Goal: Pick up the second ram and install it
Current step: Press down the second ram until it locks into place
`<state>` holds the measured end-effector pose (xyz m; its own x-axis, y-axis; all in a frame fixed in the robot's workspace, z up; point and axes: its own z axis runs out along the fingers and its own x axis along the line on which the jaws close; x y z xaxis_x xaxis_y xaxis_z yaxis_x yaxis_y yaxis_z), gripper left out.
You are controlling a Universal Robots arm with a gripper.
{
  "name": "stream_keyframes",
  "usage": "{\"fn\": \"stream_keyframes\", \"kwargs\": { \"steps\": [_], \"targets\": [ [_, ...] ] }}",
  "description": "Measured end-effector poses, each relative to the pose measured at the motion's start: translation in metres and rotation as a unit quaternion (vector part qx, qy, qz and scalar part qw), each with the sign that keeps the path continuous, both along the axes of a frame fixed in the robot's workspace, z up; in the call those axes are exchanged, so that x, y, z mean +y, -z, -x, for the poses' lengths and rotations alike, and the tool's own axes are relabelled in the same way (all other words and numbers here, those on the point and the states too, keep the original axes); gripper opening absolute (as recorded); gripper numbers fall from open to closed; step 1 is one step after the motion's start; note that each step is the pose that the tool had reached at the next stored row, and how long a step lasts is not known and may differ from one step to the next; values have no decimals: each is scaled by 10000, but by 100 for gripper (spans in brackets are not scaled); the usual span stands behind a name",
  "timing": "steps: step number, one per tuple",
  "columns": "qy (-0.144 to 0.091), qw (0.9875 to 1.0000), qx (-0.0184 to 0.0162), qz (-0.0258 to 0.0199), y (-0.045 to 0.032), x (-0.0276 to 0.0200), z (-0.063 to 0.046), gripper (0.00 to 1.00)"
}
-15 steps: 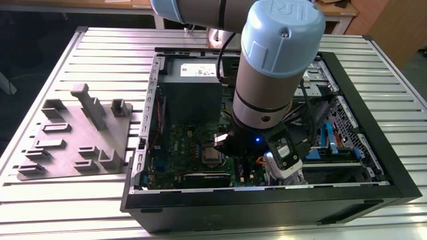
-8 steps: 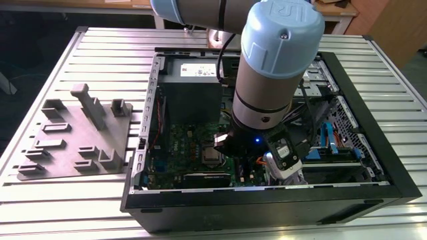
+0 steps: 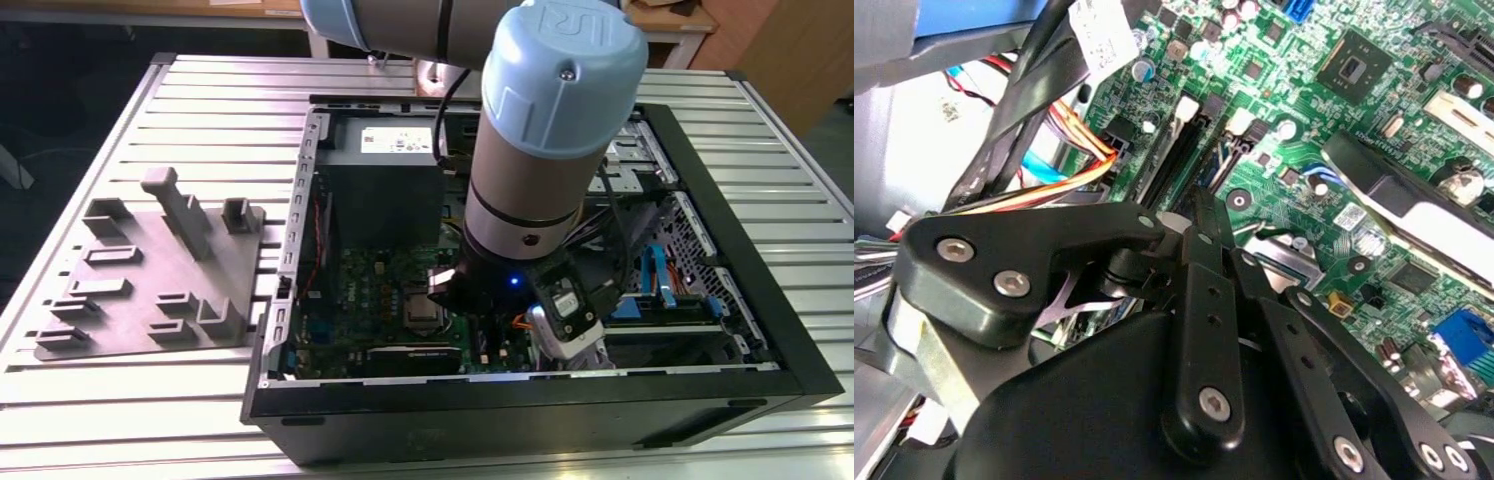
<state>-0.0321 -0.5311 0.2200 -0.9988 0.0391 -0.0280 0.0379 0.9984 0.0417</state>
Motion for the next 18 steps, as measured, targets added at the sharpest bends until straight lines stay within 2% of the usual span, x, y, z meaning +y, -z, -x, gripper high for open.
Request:
{"fn": "stream_keyframes", "kwargs": {
  "steps": [14,16,18],
  "targets": [
    [0,10000,0,-1,29,0,0,7],
    [0,10000,-2,-7,19,1,0,7],
    [0,10000,-2,-9,-27,2,0,7]
  ]
}}
